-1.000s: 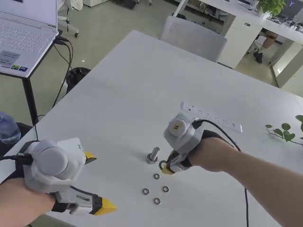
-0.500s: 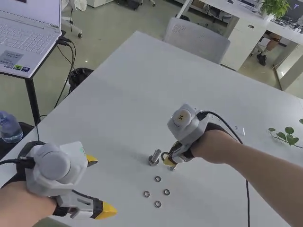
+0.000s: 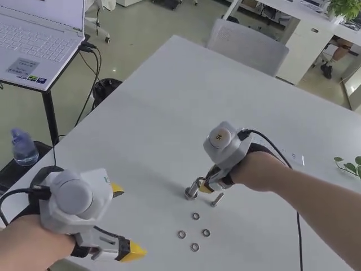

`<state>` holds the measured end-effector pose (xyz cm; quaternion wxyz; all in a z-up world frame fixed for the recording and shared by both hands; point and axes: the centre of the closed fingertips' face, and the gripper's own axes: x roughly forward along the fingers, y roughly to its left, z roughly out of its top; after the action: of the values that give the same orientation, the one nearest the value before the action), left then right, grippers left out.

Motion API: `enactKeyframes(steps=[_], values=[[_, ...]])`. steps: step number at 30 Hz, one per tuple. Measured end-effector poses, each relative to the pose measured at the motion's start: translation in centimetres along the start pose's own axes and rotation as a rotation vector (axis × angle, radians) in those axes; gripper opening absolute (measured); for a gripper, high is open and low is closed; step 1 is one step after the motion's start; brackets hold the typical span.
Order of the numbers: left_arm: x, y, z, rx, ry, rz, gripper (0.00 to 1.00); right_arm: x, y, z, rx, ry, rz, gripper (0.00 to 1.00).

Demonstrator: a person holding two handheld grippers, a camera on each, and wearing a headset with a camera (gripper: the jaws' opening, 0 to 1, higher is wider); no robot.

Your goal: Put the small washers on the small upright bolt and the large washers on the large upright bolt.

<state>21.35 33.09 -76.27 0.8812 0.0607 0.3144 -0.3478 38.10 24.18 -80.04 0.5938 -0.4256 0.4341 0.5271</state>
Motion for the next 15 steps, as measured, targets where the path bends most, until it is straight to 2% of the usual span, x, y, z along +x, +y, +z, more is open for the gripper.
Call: enactKeyframes(steps=[15], values=[[0.2, 0.3, -0.3, -0.01, 0.011, 0.006, 0.78, 1.4, -0.4, 0.5, -0.014, 0.013, 0.016, 0.22]])
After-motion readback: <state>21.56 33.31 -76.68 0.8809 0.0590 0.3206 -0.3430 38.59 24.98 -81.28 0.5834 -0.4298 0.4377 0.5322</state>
